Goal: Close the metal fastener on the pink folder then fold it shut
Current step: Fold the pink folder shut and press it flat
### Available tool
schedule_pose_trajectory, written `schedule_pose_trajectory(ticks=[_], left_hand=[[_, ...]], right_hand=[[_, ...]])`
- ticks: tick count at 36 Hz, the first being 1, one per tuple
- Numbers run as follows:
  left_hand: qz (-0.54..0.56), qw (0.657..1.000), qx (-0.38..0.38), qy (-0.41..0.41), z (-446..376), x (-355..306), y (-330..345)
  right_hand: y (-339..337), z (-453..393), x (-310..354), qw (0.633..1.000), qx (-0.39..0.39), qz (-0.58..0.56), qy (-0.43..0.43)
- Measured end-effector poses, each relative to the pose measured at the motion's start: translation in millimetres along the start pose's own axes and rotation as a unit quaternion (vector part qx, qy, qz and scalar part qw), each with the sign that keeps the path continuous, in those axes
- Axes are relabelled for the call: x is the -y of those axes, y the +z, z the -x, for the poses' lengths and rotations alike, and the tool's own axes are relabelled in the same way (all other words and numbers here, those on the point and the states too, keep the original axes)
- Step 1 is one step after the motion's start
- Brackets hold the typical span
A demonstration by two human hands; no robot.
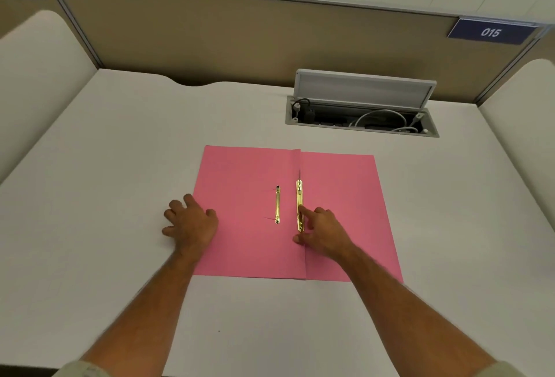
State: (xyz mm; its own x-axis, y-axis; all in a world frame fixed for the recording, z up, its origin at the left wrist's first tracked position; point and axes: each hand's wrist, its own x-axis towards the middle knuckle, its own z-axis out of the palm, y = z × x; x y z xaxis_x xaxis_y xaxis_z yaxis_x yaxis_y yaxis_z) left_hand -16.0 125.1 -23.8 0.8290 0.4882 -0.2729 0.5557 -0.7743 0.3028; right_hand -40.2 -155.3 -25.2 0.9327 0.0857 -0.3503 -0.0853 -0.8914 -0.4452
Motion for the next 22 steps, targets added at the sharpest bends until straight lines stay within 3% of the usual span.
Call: schedule_pose_trajectory(ticks=[6,16,22], left_hand=[[-0.022,1.000,0.002,0.012,16.3,-9.1,4.9],[0.158,0.980,0.013,-0.117,-5.3,-6.4,-15.3],[0.219,0.970,0.036,-0.101,-9.9,-7.6,-32.1]], right_hand=[[0.3,-0.8,0.9,1.000,0.005,0.002,0.005],[-1.7,-1.2,5.7,0.999,0.023,0.019,0.013],[-1.7,-0.4,7.7,0.999,0.021,0.027,0.016]])
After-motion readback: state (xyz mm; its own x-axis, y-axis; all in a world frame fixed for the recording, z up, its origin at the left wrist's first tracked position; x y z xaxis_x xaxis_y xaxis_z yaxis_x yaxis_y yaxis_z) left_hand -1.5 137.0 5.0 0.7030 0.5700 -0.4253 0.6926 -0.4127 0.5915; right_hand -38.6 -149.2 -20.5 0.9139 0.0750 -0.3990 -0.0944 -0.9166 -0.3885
